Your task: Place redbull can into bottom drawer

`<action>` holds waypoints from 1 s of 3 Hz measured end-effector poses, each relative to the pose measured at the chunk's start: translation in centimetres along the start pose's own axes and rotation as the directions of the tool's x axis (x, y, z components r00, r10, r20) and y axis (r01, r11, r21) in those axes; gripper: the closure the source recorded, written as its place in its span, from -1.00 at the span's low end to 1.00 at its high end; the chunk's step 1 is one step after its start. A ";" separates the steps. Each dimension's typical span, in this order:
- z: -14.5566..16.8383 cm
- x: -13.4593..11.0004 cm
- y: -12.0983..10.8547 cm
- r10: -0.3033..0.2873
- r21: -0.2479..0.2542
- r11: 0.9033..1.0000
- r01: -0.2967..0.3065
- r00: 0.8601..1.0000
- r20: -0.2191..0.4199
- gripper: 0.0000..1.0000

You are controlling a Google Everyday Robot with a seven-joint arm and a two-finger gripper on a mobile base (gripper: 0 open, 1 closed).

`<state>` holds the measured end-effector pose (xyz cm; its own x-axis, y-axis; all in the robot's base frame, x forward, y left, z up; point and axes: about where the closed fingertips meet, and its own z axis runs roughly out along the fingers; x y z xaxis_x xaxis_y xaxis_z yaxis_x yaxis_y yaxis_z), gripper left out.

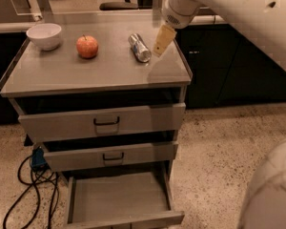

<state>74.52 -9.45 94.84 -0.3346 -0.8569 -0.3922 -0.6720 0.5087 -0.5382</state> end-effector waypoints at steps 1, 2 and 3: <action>0.0 0.0 0.2 -0.001 -0.004 1.000 0.001 1.000 0.003 -1.00; 1.4 0.2 -1.4 0.107 0.006 0.994 -0.107 0.994 0.015 -1.00; 6.2 1.1 -5.8 0.373 0.028 0.927 -0.375 0.926 0.054 -1.00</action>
Offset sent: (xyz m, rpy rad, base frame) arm 0.0959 -0.0487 -0.0135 0.3973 -0.0357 -0.4030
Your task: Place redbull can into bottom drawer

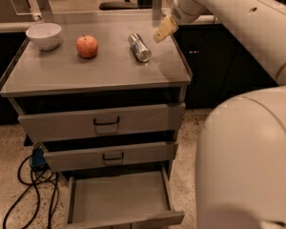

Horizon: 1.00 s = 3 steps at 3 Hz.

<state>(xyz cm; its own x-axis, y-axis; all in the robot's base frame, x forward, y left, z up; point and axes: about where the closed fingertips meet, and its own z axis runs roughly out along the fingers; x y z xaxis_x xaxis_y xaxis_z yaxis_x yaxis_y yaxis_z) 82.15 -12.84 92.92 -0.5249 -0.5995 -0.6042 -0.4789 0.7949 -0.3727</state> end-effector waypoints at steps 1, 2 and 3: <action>1.3 -1.2 -0.7 0.068 0.007 0.998 -0.068 0.998 0.018 -1.00; 1.3 -1.2 -0.7 0.068 0.007 0.998 -0.068 0.998 0.019 -1.00; 1.6 -2.3 0.2 0.012 -0.006 1.000 -0.012 1.000 0.020 -1.00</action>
Offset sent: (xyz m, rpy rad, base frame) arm 0.0193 0.0022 -0.0011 0.0535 -0.0104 -0.0487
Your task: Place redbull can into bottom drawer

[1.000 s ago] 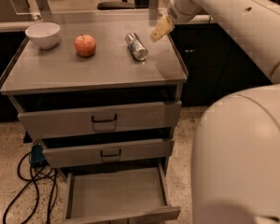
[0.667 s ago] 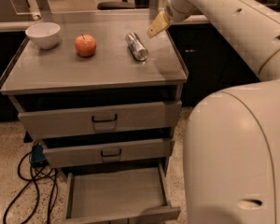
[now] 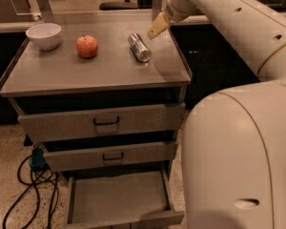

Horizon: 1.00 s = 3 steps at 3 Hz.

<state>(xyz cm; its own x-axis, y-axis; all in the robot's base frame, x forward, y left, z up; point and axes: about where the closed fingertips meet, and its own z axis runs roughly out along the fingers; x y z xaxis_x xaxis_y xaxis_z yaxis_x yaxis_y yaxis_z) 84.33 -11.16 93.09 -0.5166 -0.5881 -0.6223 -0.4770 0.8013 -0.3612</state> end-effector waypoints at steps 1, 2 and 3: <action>1.5 -2.2 3.3 -0.067 -0.055 0.996 0.067 0.998 0.007 -1.00; 3.1 -4.1 6.8 -0.106 -0.117 0.987 0.107 0.994 0.012 -1.00; 3.1 -4.2 6.9 -0.107 -0.118 0.987 0.107 0.994 0.012 -1.00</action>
Offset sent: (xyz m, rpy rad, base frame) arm 0.0197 0.1287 -0.0242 -0.0028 0.0826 0.2287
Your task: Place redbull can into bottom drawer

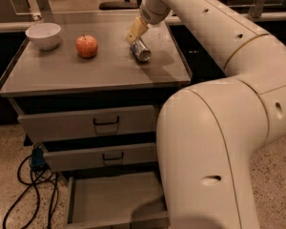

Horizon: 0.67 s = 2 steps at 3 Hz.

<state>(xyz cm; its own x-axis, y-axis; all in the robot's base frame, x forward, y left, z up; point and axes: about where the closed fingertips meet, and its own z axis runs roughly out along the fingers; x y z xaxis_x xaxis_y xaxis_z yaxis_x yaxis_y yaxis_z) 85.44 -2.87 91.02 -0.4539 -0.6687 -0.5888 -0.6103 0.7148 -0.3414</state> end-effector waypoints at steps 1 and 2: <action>0.9 0.5 0.0 0.007 -0.013 1.000 -0.007 1.000 -0.014 -1.00; 4.1 1.5 1.7 0.012 -0.079 0.997 -0.016 0.998 -0.058 -1.00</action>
Offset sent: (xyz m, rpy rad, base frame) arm 0.0332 0.0213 -0.0837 0.0257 0.2064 0.0394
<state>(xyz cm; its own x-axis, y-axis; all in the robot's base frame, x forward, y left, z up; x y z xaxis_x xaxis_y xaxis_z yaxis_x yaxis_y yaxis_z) 86.39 -1.81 86.51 -0.4981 -0.6710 -0.5493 -0.6522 0.7073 -0.2726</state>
